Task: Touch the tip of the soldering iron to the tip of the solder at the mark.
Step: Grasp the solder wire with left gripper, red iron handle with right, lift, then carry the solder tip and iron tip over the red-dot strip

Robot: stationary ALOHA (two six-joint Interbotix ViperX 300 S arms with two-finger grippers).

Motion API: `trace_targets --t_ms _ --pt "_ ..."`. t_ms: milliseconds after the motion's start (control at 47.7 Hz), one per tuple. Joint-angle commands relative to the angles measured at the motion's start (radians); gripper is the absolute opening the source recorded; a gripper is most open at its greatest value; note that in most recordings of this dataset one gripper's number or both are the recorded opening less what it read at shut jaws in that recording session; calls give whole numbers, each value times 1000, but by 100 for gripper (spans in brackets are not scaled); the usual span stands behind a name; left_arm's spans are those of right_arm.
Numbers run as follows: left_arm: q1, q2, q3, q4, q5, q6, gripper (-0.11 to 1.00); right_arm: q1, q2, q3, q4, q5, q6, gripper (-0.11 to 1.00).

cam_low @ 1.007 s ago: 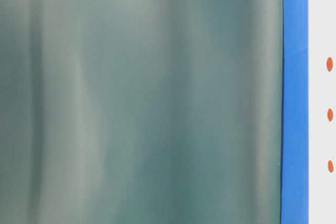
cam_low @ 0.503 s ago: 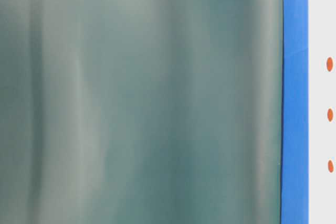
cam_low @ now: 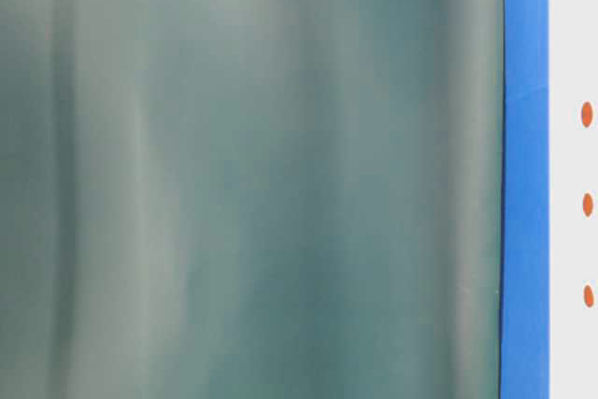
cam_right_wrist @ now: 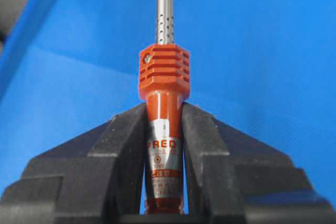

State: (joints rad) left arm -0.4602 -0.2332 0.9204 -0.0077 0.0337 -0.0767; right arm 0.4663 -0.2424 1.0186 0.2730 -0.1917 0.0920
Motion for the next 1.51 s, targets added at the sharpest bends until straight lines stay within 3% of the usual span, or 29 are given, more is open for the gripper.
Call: trace_targets --t_ms 0,126,440,860,1028,1216,1489 --pt "11 -71 -32 -2 66 0 2 -31 -64 -58 -6 114 -18 6" --pt "26 -118 -32 2 104 -3 2 -67 -98 -95 -18 213 -38 6" --pt "124 -135 -44 5 115 -18 2 -141 -124 -115 -43 268 -43 6" --pt "451 -124 -87 8 146 -5 2 -505 -198 -114 -150 391 -41 6" --pt "541 -109 -109 9 170 2 2 -604 -184 -126 -186 433 -41 6" --pt "595 -61 -156 11 253 12 2 -650 -141 -155 -206 477 -41 6" --pt "600 -18 -207 11 302 60 2 -664 -95 -193 -225 515 -41 6"
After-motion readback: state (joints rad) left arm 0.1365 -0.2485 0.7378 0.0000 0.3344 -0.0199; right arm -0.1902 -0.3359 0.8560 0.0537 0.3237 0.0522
